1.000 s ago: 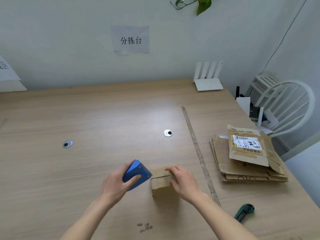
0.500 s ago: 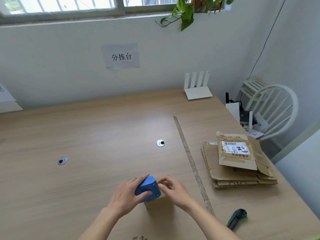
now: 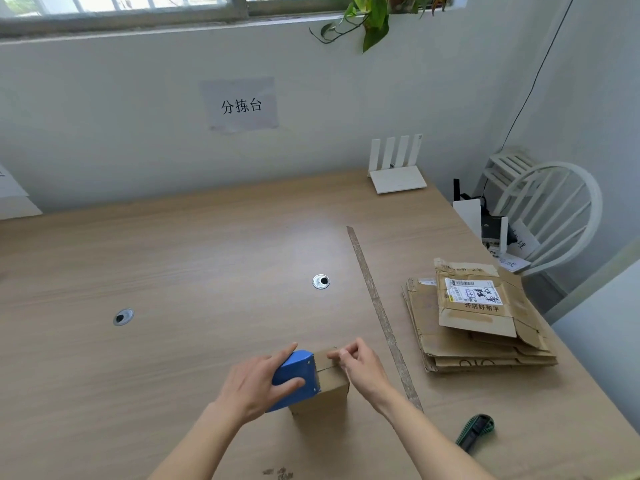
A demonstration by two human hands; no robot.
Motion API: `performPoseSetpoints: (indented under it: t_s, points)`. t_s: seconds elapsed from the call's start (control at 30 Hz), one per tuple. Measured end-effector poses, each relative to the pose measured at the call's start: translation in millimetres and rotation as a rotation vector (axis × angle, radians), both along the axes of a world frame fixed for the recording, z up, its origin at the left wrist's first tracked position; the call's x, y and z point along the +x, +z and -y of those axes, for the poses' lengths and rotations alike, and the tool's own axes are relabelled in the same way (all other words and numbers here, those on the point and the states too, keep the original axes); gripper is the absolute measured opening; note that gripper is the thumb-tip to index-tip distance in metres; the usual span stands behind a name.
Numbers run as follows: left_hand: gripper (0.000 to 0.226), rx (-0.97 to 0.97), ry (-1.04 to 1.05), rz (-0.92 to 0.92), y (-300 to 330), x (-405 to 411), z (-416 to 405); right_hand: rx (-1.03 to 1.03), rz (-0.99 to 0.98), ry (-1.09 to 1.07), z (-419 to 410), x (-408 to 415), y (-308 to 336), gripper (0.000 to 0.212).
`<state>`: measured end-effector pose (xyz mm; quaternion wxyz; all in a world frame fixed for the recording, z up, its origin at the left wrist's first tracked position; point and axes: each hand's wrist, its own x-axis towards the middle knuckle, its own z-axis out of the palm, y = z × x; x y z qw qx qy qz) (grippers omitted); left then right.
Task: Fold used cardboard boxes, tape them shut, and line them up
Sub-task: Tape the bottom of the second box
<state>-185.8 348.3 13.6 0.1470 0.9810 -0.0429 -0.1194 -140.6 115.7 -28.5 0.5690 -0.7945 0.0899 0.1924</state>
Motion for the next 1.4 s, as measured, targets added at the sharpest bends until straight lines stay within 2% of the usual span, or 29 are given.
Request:
performPoseSetpoints:
  t_s: [0.13, 0.3, 0.43, 0.8, 1.4]
  points:
    - [0.073, 0.063, -0.002, 0.01, 2.3, 8.6, 12.2, 0.047, -0.072, -0.129, -1.8, -4.3, -0.7, 0.009]
    - [0.07, 0.117, -0.029, 0.004, 9.0, 15.1, 19.4, -0.053, -0.082, -0.22, -1.3, -1.1, -2.2, 0.009]
    - [0.068, 0.159, -0.054, -0.01, 15.0, 21.9, 23.8, -0.136, -0.098, -0.233, -1.2, 2.2, -6.2, 0.007]
    - [0.06, 0.26, -0.124, -0.064, 22.3, 42.6, 39.1, -0.111, -0.171, -0.304, 4.2, 5.0, -15.7, 0.006]
    - [0.058, 0.301, -0.177, -0.059, 21.3, 49.1, 45.5, -0.146, -0.269, -0.293, 11.4, 11.0, -21.1, 0.004]
